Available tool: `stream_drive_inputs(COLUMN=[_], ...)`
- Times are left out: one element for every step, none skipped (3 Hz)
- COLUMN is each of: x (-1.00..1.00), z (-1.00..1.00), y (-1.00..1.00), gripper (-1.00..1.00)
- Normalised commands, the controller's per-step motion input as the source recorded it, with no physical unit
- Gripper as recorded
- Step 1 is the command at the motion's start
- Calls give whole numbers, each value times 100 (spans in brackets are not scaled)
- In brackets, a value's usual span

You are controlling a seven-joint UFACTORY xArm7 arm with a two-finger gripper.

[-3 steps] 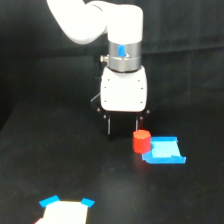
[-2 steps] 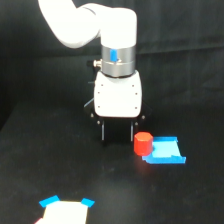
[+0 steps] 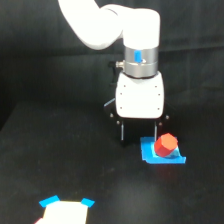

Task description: Pick up the red object from the table

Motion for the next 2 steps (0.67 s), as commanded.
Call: stream_drive_inputs(x=[-100, 19], z=[11, 11], y=[14, -100], gripper=[100, 100])
